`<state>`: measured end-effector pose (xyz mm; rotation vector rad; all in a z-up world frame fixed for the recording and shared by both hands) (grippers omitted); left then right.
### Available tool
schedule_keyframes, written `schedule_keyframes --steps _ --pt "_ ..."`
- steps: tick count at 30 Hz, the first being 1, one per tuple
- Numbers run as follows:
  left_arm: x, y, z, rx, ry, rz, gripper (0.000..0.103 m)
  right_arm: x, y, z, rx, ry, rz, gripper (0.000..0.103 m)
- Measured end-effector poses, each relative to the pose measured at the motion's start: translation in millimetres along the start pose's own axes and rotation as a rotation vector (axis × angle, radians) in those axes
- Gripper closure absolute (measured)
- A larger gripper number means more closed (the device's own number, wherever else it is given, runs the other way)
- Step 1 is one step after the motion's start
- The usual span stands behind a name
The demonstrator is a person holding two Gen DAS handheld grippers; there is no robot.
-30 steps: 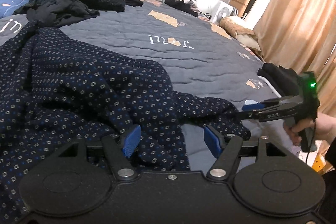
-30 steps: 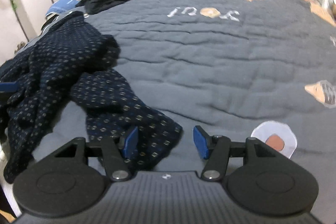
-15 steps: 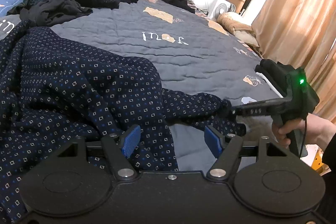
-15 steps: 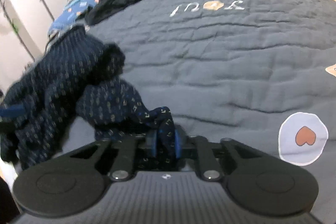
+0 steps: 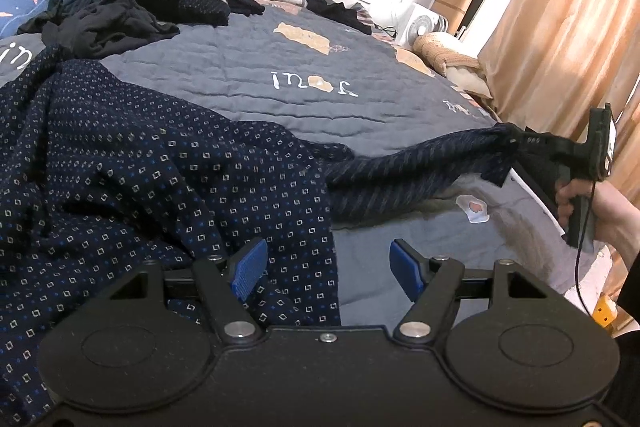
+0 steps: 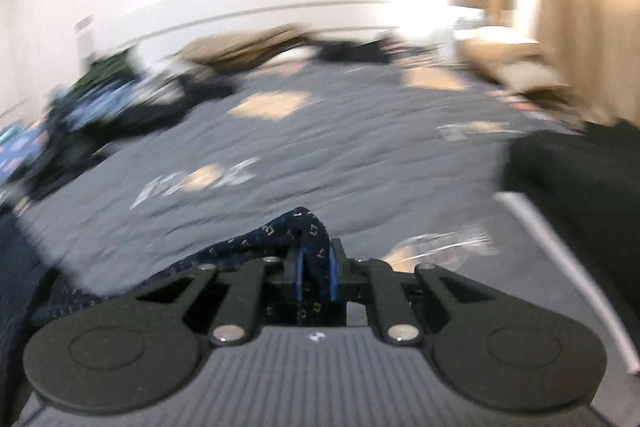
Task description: Fold clothes
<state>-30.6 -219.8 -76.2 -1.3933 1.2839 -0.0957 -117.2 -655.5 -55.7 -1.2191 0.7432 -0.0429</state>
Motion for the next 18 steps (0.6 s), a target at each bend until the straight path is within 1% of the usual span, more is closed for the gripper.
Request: schedule_keyframes --steps 2,5,7,9,12,13,15,18 --pt "-0.3 -1.0 1.5 -0.002 0.000 -0.001 0.036 1.2 -5.9 -26.3 0.050 0.042 -0.018 0.091" --pt "-1.5 -3.2 3.2 -0.010 0.003 -0.006 0.036 3.2 -14.2 -61.4 0.063 0.138 -0.032 0.091" --pt "-2.6 -3.9 4.3 -0.011 0.004 -0.009 0.036 2.6 -20.5 -83.3 0.113 0.170 -0.049 0.091" --pt "-3.0 -4.2 5.6 -0.011 0.003 -0.010 0.035 5.0 -26.8 -96.9 0.124 0.210 -0.068 0.091" --pt "-2.3 -4.2 8.3 -0.010 -0.004 -0.006 0.035 20.1 -29.6 -104.2 0.085 0.256 -0.064 0.091" --pt "-2.6 -4.6 9.1 -0.011 -0.005 -0.005 0.035 26.6 -28.8 -104.5 0.085 0.256 -0.053 0.091" --pt "-4.4 -5.9 10.2 -0.012 -0.001 -0.006 0.035 37.7 -22.7 -96.8 0.095 0.216 -0.016 0.090" --pt "-10.6 -10.2 10.5 -0.006 0.005 -0.019 0.030 40.1 -14.0 -83.4 0.090 0.176 0.031 0.087"
Point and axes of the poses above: each gripper's, at about its wrist camera, not at the fingertips, and x roughly the way its jaws point, z to its left, y to its underside, the point moved 9 cm from there along x, roughly the way its jaws point, and after that the axes turned 2 degrees about -y, right-handed, at the moved point
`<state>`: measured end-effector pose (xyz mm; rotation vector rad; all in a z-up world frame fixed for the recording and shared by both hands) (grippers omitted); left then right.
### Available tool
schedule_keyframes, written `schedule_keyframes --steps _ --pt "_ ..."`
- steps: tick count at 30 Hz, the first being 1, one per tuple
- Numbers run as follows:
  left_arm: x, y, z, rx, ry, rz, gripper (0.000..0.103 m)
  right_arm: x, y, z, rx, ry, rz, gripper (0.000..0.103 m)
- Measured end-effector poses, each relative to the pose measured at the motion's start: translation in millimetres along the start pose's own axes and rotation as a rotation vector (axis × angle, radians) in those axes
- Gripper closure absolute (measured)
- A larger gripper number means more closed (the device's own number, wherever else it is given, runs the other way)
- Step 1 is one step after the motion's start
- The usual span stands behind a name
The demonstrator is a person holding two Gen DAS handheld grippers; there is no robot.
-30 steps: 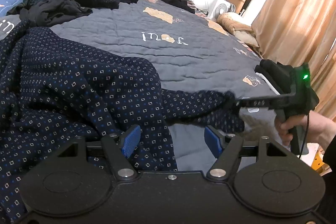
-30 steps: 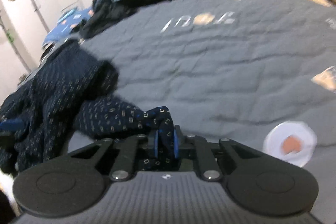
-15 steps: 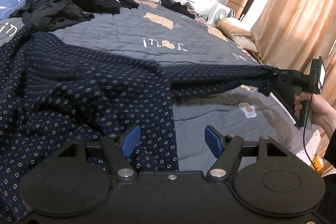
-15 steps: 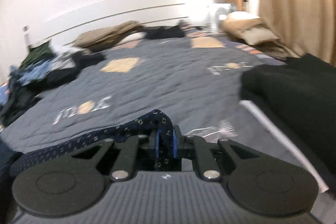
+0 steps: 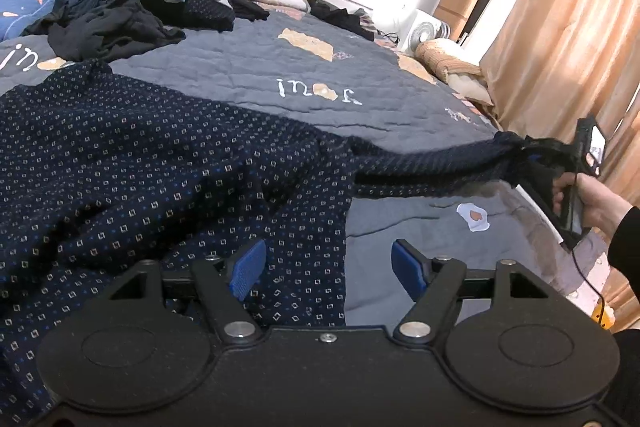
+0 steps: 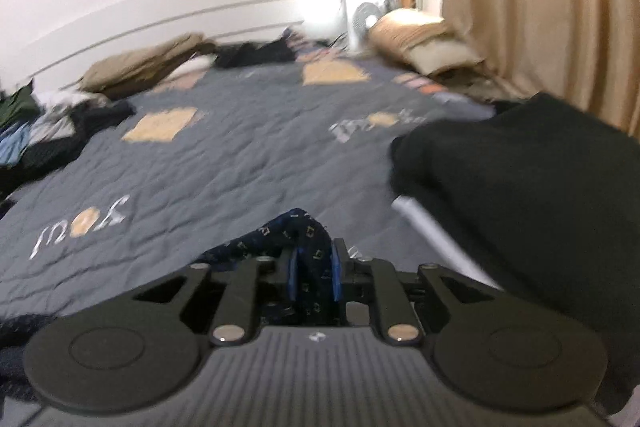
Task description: Fold clothes
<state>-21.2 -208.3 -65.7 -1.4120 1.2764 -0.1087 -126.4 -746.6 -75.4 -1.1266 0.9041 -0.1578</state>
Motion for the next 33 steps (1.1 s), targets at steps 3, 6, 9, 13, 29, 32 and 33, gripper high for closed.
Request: schedule_keyframes --steps 3,6,9,13,29,32,33 --pt "-8.2 -8.2 1.6 0.007 0.004 -0.020 0.030 -14.5 5.2 12.4 -0.013 -0.019 0.026 0.080" --pt "-16.2 -14.9 5.7 0.011 0.001 -0.037 0.030 -42.2 12.9 37.2 -0.018 -0.121 0.050 0.074" --pt "-24.7 -18.0 16.0 -0.010 -0.023 -0.054 0.030 -79.5 24.5 74.3 -0.059 -0.246 0.035 0.065" --pt "-38.4 -19.0 30.0 -0.046 -0.046 -0.074 0.029 -134.8 57.4 138.2 -0.056 -0.445 0.063 0.057" --pt "-111.0 51.5 99.5 -0.064 -0.282 -0.004 0.026 -255.3 255.4 323.6 -0.368 -0.770 0.307 0.049" --pt "-119.0 64.1 104.0 -0.047 -0.319 0.016 0.026 -259.6 261.5 325.7 -0.353 -0.770 0.314 0.049" --pt "-121.7 68.0 105.4 -0.042 -0.331 0.022 0.026 -259.9 263.5 327.1 -0.348 -0.773 0.318 0.049"
Point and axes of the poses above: each gripper's, at about its wrist camera, not at the fingertips, and x roughly the way its jaws point, z to its left, y to its underside, the point moved 9 cm from there along x, roughly the way its jaws point, and after that the axes turned 2 degrees about -y, right-handed, at the moved point
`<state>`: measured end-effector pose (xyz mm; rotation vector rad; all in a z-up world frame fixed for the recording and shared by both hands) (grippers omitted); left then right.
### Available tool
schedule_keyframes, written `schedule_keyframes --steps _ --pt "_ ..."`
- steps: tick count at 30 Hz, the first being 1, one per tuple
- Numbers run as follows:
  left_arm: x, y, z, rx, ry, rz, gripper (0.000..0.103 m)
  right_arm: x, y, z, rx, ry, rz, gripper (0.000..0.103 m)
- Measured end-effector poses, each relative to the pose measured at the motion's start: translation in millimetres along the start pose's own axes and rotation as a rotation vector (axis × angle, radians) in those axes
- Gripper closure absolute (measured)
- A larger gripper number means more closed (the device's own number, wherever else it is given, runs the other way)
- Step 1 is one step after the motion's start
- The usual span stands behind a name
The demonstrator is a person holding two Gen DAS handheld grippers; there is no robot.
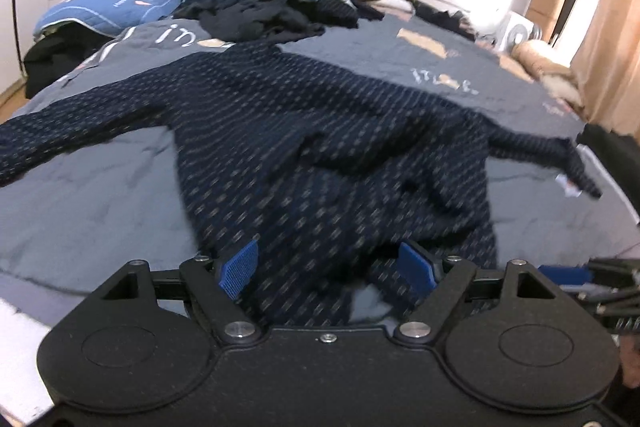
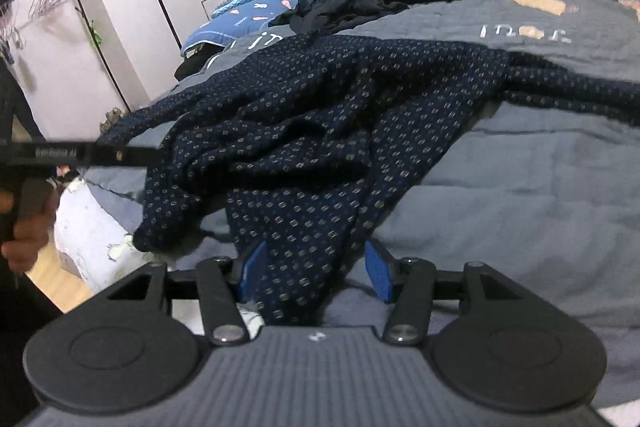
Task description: Fold clothes
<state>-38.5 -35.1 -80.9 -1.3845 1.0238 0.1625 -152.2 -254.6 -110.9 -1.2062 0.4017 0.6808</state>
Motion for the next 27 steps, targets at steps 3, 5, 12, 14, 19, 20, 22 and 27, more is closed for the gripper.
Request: schedule_keyframes --steps 3,5,12,14,19,20,22,27 --pt "-1.7 13.6 2.4 0.027 -0.027 0.022 0.026 7.8 4.5 6.9 -0.037 0.037 0.012 0.049" --pt "-0.9 24.0 1.8 0.056 -0.036 0.044 0.025 12.8 10.7 9.7 -0.043 0.051 0.028 0.049" --pt "16.0 46.2 -9.5 0.172 -0.090 0.095 0.025 38.5 34.7 17.7 -0.070 0.091 0.106 0.049" --pt "22.1 50.7 -11.0 0.191 -0.111 0.108 0.025 46.4 40.7 19.1 -0.100 0.115 0.124 0.049" --pt "34.1 53.3 -6.9 0.186 -0.160 0.123 0.042 56.2 43.0 11.8 -0.068 0.126 0.102 0.078" --pt "36.5 54.4 -5.7 0.185 -0.162 0.134 0.051 56.8 41.7 9.9 -0.057 0.125 0.095 0.091" --pt "38.0 54.6 -2.9 0.166 -0.150 0.147 0.083 54.4 37.1 6.5 -0.025 0.114 0.075 0.094" --pt "19.7 36.3 0.1 0.075 -0.027 0.131 0.096 11.5 1.3 -8.8 0.096 0.082 -0.069 0.096"
Point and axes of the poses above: each gripper's, at about its wrist camera, not at the fingertips, and x roughly the way its jaws point, z to its left, y to its underside, the point moved 9 cm from there along x, roughly the way its jaws point, and after that the axes turned 2 degrees about -y, right-handed, at the moved point
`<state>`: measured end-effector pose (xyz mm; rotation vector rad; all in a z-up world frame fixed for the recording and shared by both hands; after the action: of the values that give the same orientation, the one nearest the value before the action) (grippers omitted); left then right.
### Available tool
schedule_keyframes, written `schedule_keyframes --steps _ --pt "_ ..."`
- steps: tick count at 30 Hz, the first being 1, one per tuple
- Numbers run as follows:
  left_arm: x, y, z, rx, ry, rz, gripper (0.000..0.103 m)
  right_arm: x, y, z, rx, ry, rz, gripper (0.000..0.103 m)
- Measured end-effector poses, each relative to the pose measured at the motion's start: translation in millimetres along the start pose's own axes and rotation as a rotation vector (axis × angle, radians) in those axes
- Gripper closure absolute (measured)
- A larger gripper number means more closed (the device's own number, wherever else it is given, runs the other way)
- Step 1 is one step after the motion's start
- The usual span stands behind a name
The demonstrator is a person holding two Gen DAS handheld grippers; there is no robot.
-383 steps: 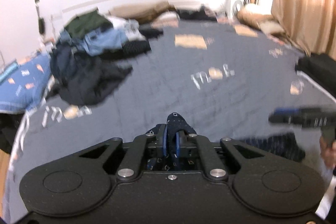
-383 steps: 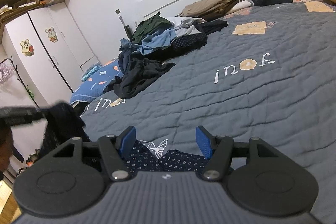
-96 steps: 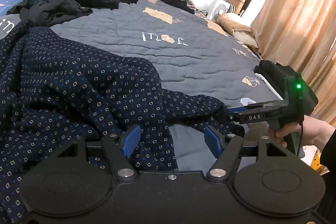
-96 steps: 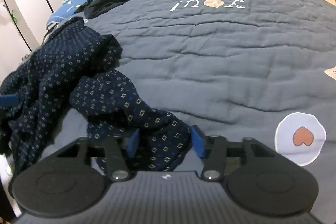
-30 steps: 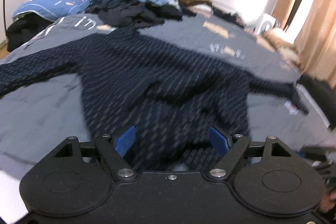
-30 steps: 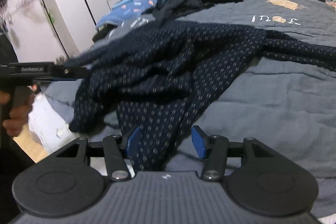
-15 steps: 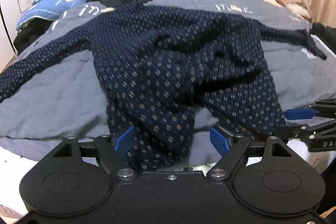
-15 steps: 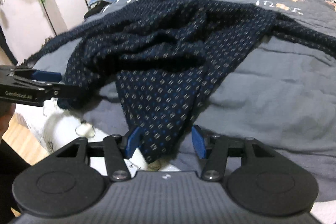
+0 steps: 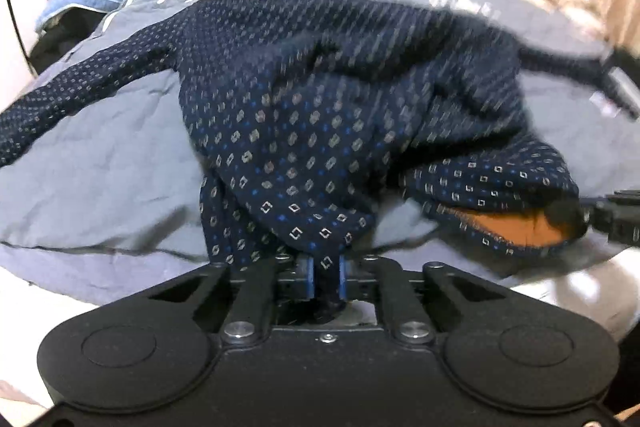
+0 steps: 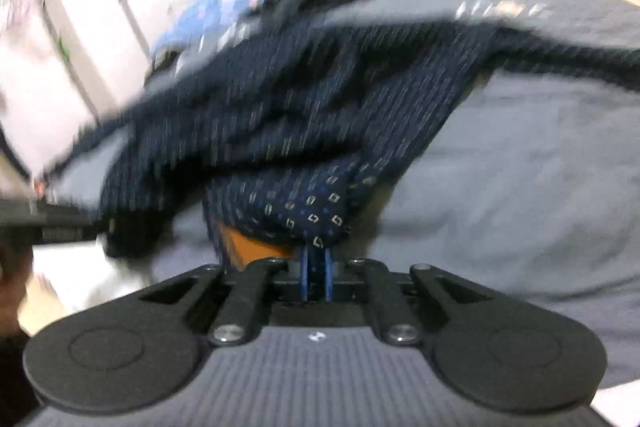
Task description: Fold clothes
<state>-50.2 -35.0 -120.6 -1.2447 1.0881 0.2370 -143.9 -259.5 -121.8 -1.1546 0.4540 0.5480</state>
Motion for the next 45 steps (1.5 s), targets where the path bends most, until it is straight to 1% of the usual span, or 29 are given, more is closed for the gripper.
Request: schedule_keyframes --steps 4,7,9,10,12,13,15,16,17,19,22,24,26,27,28,29,30,32,36,38,40,43,45 --pt "-32.4 -24.1 6.3 -0.039 0.100 -0.041 0.097 -48.7 -41.8 -21.6 0.076 -0.018 -0.119 0.096" --pt "-71.1 -43.4 11.4 -0.057 0.170 -0.095 0.097 -90.8 -64.5 -32.7 0.092 -0.018 -0.203 0.096" --pt "-99.0 -53.0 10.2 -0.047 0.217 -0.126 0.097 -115.3 -73.6 -38.3 0.099 -0.022 -0.241 0.096" --pt "-108.8 -54.9 8.3 -0.042 0.234 -0.132 0.097 -127.3 -77.6 -41.0 0.102 -0.026 -0.254 0.096" --pt "-124.5 -51.2 1.2 -0.020 0.266 -0.119 0.097 -150.5 -81.7 -46.2 0.103 -0.048 -0.255 0.096" --pt "-127.9 -45.4 -3.5 0.001 0.272 -0.099 0.097 -160.8 -80.3 -48.5 0.099 -0.058 -0.246 0.096" --pt "-133.2 -32.6 -13.0 0.045 0.279 -0.055 0.097 -172.8 -74.2 -53.7 0.080 -0.050 -0.217 0.096" --pt "-133.0 -24.9 -17.0 0.062 0.272 -0.027 0.097 -177.1 -69.6 -57.0 0.071 -0.042 -0.195 0.096" --pt "-128.1 -17.1 -19.3 0.071 0.258 0.005 0.097 -176.4 -61.6 -61.1 0.063 -0.025 -0.154 0.096" --pt "-116.8 -1.7 -23.1 0.086 0.226 0.073 0.097 -165.0 -46.3 -67.8 0.050 0.008 -0.066 0.095" --pt "-89.9 12.1 -21.0 0.076 0.160 0.147 0.097 -143.7 -31.9 -72.7 0.060 0.046 0.014 0.093" --pt "-81.9 14.7 -18.6 0.044 0.140 0.159 0.094 -133.1 -24.1 -74.3 0.062 0.065 0.056 0.092" --pt "-80.5 14.5 -15.7 0.037 0.124 0.151 0.092 -133.2 -20.6 -77.3 0.062 0.094 0.078 0.088" --pt "-81.5 13.3 -13.6 0.046 0.107 0.142 0.086 -134.9 -19.5 -79.0 0.061 0.107 0.083 0.086" --pt "-82.6 12.1 -11.4 0.054 0.091 0.134 0.073 -140.4 -20.4 -81.4 0.061 0.117 0.073 0.083" --pt "-84.2 9.9 -8.9 0.049 0.089 0.127 0.067 -146.7 -22.2 -84.5 0.066 0.125 0.060 0.079" --pt "-86.0 7.1 -5.3 0.035 0.090 0.115 0.060 -153.0 -24.7 -87.7 0.070 0.133 0.045 0.077" --pt "-88.1 1.4 1.4 0.007 0.091 0.094 0.059 -164.4 -32.9 -92.5 0.070 0.147 0.003 0.070" --pt "-82.6 -10.2 12.9 -0.059 0.068 0.062 0.059 -170.8 -50.7 -95.8 0.070 0.152 -0.076 0.065" --pt "-77.5 -16.7 16.8 -0.092 0.059 0.040 0.057 -159.1 -60.5 -91.1 0.054 0.143 -0.091 0.063" --pt "-71.9 -24.4 23.1 -0.123 0.054 0.023 0.052 -143.0 -71.6 -85.4 0.047 0.132 -0.105 0.062" --pt "-62.9 -34.0 34.7 -0.176 0.048 -0.003 0.049 -114.0 -88.6 -70.7 0.053 0.058 -0.122 0.060" --pt "-59.6 -41.6 49.4 -0.237 0.021 -0.036 0.046 -93.6 -98.8 -59.6 0.070 -0.002 -0.133 0.060"
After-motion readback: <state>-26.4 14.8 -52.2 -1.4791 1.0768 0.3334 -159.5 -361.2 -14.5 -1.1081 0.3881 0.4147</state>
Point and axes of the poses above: each gripper's, at about its wrist camera, not at the fingertips, and x roughly the way its jaws point, z to its left, y to its underside, the point moved 9 cm from there along x, roughly the way its jaws point, and after that the axes turned 2 degrees about -y, right-handed, at the moved point
